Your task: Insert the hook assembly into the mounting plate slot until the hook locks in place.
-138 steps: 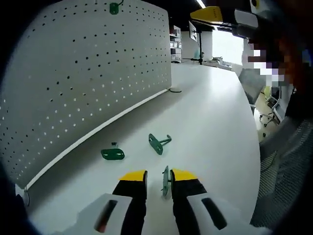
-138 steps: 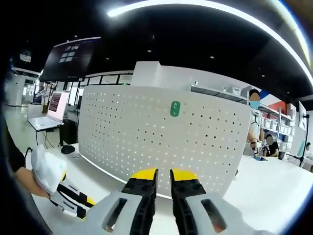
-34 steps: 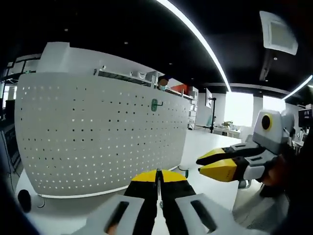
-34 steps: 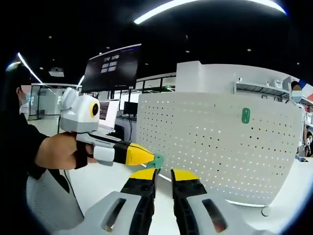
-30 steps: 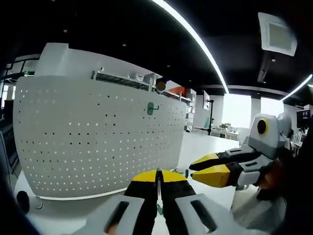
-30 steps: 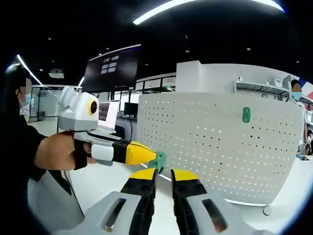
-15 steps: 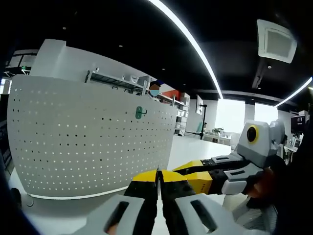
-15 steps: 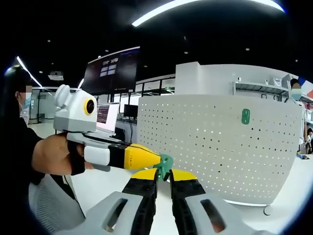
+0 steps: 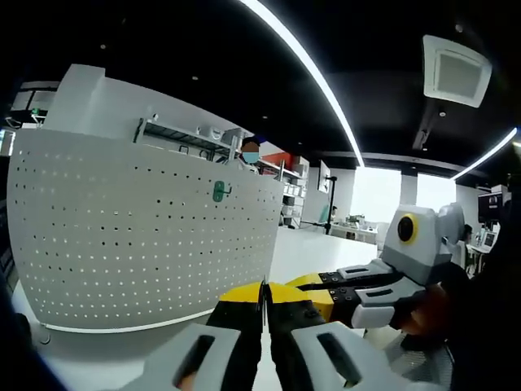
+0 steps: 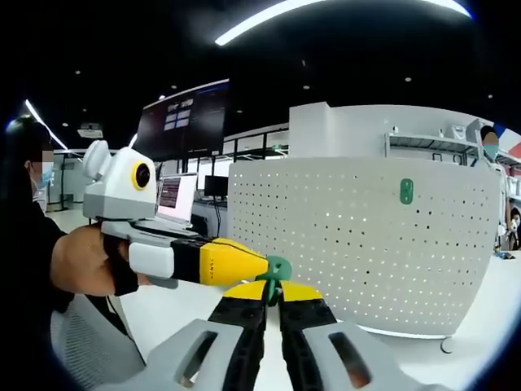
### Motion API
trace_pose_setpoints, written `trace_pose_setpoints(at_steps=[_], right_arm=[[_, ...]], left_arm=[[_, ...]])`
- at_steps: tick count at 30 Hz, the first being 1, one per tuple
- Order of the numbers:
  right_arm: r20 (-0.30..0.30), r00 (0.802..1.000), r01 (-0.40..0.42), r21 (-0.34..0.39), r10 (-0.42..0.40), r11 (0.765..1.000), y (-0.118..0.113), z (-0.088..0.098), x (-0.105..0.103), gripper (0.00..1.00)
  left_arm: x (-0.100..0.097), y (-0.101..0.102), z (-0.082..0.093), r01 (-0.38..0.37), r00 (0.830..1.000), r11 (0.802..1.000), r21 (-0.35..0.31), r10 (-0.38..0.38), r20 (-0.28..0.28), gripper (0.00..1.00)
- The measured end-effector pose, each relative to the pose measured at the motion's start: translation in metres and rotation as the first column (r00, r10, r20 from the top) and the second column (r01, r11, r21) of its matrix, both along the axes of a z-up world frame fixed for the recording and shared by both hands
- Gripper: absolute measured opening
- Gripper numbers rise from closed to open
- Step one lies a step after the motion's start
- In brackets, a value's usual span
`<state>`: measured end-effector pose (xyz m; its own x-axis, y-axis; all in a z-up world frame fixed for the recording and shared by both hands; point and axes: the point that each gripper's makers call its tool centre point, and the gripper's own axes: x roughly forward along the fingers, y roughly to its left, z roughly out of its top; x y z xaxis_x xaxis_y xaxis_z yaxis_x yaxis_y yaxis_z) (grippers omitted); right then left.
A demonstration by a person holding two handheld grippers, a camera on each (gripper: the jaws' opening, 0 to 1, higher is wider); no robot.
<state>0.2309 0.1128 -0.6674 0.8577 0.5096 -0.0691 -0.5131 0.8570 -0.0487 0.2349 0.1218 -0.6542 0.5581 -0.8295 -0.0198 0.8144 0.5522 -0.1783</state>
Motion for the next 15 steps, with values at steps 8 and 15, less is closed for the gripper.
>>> trace_pose_setpoints(at_steps=[8, 15], right_arm=[[0.001, 1.0, 0.008, 0.008, -0.008, 1.0, -0.0018, 0.0011, -0.0006, 0.01], [-0.002, 1.0, 0.014, 0.016, -0.014, 1.0, -0.0033, 0.0018, -0.0002, 0.01]], left_arm=[[-0.0019, -0.0013, -0.0001, 0.005, 1.0, 1.0, -0.001, -0.005, -0.001, 0.01], [-0.0021, -0.0021, 0.0002, 0.01, 1.0, 1.0, -0.002, -0.01, 0.001, 0.01]])
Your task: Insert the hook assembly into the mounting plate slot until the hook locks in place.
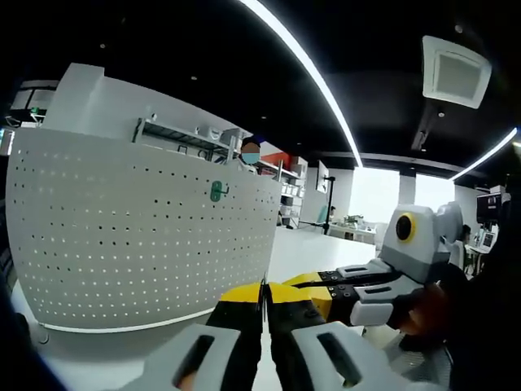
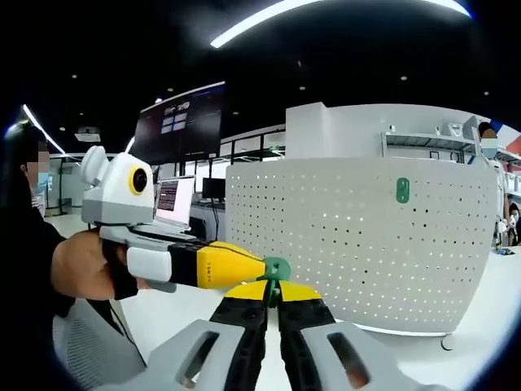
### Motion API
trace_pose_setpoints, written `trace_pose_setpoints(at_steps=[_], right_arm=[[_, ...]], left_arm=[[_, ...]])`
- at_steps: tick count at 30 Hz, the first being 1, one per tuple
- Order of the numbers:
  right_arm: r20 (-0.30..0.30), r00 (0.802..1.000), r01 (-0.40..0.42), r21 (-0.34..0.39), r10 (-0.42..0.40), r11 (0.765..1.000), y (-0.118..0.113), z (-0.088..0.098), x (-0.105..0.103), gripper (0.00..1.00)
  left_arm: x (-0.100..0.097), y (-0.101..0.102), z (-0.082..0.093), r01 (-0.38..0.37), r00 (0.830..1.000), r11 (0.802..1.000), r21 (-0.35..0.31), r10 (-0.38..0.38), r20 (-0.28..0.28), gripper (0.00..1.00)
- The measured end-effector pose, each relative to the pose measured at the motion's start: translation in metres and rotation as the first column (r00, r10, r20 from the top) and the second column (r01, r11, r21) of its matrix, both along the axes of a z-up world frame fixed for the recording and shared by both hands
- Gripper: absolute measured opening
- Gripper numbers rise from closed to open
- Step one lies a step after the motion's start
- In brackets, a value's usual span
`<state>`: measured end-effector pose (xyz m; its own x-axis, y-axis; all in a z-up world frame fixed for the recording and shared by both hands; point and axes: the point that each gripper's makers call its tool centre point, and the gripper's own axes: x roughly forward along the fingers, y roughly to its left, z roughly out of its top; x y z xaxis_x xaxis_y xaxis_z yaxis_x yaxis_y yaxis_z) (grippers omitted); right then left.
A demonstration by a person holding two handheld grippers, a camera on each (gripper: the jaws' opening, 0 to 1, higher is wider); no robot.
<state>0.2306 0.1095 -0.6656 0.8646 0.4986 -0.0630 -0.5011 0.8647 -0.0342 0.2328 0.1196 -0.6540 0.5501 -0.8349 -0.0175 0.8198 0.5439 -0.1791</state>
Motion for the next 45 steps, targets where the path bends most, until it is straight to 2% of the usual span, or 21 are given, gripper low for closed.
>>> trace_pose_setpoints(at_steps=[5, 11, 17, 25, 29, 37, 45], right_arm=[[-0.006, 1.0, 0.003, 0.005, -0.003, 1.0, 0.0, 0.0, 0.001, 0.01], [-0.007, 1.0, 0.009, 0.001, -0.009, 1.0, -0.002, 0.0, 0.004, 0.01], [-0.003, 1.0, 0.025, 0.003, -0.025, 1.0, -0.008, 0.001, 0.007, 0.01], [-0.001, 0.999, 0.042, 0.005, -0.042, 0.999, -0.015, 0.003, 0.01, 0.01], [0.005, 0.999, 0.049, 0.003, -0.049, 0.999, -0.018, 0.005, 0.012, 0.01], [0.021, 0.997, 0.079, 0.001, -0.079, 0.997, -0.032, 0.013, 0.019, 0.01], [0.046, 0.992, 0.121, -0.007, -0.121, 0.993, -0.05, 0.023, 0.031, 0.01]], left_arm=[[0.001, -0.001, 0.001, -0.003, 1.0, 1.0, 0.016, 0.003, 0.028, 0.02], [0.002, 0.0, 0.003, -0.003, 0.999, 1.0, 0.007, 0.003, 0.033, 0.09], [0.004, 0.005, 0.005, -0.007, 0.999, 1.0, -0.013, 0.007, 0.031, 0.25], [-0.001, 0.004, 0.004, 0.028, 0.999, 0.999, -0.015, -0.027, 0.044, 0.42], [-0.006, 0.0, 0.0, 0.045, 0.997, 0.999, 0.012, -0.046, 0.065, 0.49], [-0.013, -0.006, -0.007, 0.075, 0.995, 0.997, 0.029, -0.077, 0.064, 0.63], [-0.025, -0.012, -0.031, 0.099, 0.992, 0.989, 0.106, -0.107, 0.072, 0.67]])
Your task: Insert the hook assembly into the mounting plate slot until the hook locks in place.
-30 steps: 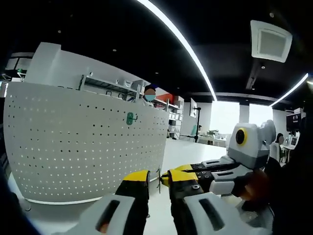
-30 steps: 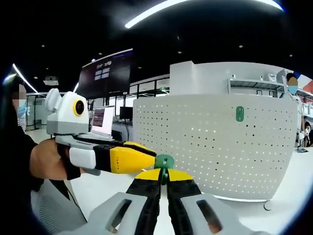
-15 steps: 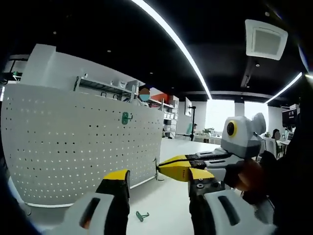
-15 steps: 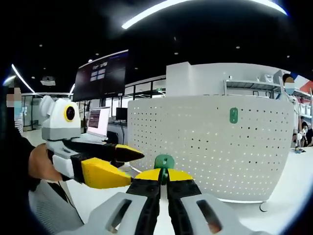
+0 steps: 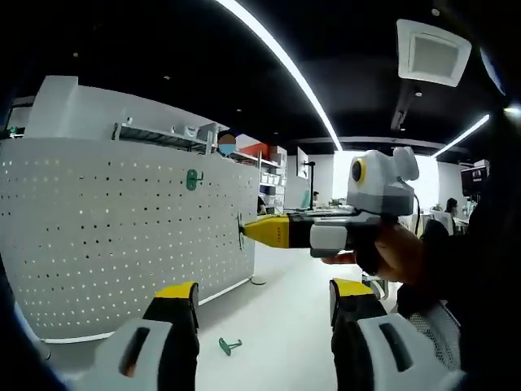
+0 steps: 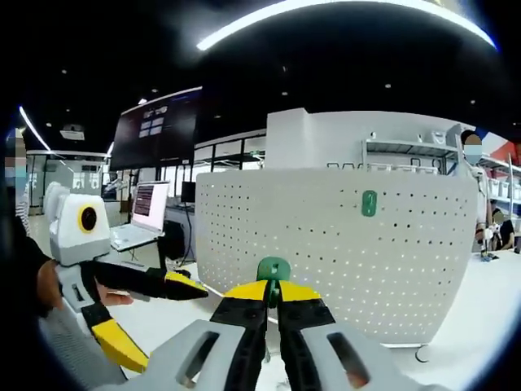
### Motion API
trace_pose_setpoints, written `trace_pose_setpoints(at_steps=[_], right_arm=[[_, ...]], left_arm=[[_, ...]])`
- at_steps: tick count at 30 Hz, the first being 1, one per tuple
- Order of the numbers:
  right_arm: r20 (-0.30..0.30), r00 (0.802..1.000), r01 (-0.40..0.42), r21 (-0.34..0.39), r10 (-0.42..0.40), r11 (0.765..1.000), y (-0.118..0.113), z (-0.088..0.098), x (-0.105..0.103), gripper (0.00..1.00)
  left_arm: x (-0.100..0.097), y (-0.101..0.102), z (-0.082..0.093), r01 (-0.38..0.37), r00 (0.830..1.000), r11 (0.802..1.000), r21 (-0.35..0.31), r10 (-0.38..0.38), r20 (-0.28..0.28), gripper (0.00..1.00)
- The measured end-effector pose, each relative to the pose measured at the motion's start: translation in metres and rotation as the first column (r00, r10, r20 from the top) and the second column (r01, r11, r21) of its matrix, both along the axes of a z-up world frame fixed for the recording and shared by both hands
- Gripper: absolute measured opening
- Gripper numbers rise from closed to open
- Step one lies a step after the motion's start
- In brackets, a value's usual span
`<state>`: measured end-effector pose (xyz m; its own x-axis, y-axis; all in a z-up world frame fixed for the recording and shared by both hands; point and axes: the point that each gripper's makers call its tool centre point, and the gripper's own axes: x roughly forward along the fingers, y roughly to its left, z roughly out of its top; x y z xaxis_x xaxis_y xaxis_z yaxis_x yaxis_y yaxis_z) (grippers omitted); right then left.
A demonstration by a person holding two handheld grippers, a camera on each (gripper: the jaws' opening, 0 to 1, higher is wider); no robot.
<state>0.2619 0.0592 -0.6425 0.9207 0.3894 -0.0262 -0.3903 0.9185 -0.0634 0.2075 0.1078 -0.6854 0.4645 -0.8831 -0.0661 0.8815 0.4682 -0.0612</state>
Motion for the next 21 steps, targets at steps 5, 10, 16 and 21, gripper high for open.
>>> trace_pose_setpoints(at_steps=[5, 10, 16, 21], right_arm=[[0.039, 0.998, 0.044, -0.016, -0.043, 0.999, -0.019, 0.017, 0.015, 0.01], [0.073, 0.993, 0.093, -0.028, -0.09, 0.995, -0.038, 0.031, 0.032, 0.01], [0.111, 0.982, 0.156, -0.032, -0.151, 0.987, -0.064, 0.049, 0.055, 0.01], [0.13, 0.973, 0.197, -0.033, -0.192, 0.98, -0.081, 0.059, 0.072, 0.01]], left_arm=[[-0.002, -0.001, -0.014, 0.0, 1.0, 0.999, 0.039, 0.0, 0.004, 0.67], [-0.002, 0.0, -0.025, -0.001, 1.0, 0.998, 0.06, 0.001, -0.006, 0.67], [0.0, 0.003, -0.034, -0.007, 1.0, 0.997, 0.071, 0.008, -0.02, 0.66], [0.001, 0.005, -0.037, -0.013, 1.0, 0.997, 0.075, 0.015, -0.026, 0.65]])
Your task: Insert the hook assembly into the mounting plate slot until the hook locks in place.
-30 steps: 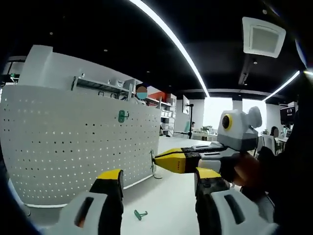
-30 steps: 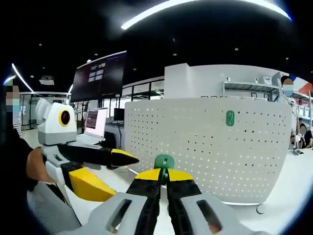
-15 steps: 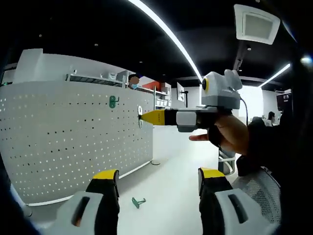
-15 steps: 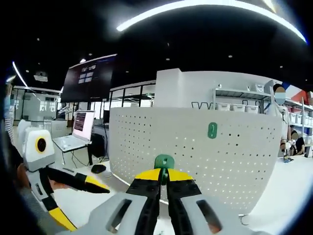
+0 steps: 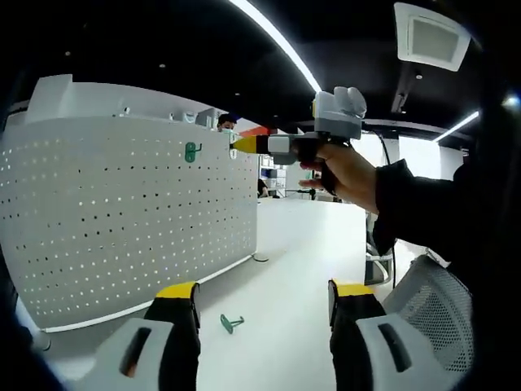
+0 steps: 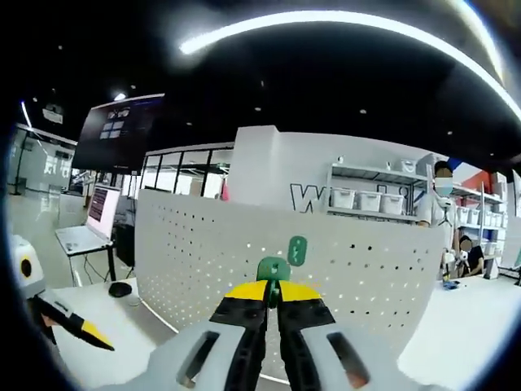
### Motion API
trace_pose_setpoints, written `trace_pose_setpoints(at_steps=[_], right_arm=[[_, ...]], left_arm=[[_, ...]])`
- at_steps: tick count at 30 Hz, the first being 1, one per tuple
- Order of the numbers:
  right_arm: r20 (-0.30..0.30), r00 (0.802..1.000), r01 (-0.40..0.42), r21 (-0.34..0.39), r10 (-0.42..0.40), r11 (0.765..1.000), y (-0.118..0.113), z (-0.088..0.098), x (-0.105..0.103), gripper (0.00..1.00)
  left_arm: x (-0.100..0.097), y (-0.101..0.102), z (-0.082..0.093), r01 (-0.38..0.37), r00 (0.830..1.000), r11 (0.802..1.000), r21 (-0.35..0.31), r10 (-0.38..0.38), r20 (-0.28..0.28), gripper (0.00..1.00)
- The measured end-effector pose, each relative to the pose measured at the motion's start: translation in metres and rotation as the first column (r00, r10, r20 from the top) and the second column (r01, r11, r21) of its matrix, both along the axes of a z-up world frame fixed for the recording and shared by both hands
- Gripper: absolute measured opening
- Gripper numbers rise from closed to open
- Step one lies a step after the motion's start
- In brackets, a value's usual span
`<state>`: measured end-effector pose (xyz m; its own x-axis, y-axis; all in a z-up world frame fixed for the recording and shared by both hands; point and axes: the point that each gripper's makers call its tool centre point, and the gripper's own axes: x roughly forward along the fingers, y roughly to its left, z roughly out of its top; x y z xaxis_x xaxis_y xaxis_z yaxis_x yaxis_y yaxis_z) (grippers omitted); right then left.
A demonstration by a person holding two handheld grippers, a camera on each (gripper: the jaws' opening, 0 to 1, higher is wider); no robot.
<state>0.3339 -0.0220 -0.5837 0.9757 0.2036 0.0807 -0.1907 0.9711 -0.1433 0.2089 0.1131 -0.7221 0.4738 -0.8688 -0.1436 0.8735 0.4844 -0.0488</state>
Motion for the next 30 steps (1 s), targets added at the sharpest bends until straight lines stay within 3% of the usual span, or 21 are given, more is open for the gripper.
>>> trace_pose_setpoints(at_steps=[15, 30], right_arm=[[0.067, 0.993, 0.096, -0.04, -0.093, 0.995, -0.034, 0.025, 0.052, 0.01], [0.046, 0.99, 0.135, -0.026, -0.133, 0.991, -0.05, 0.017, 0.087, 0.01]], left_arm=[[0.002, 0.003, -0.005, -0.001, 1.0, 1.0, 0.004, 0.001, -0.024, 0.64], [0.008, 0.007, -0.008, -0.018, 0.999, 1.0, 0.004, 0.018, -0.038, 0.62]])
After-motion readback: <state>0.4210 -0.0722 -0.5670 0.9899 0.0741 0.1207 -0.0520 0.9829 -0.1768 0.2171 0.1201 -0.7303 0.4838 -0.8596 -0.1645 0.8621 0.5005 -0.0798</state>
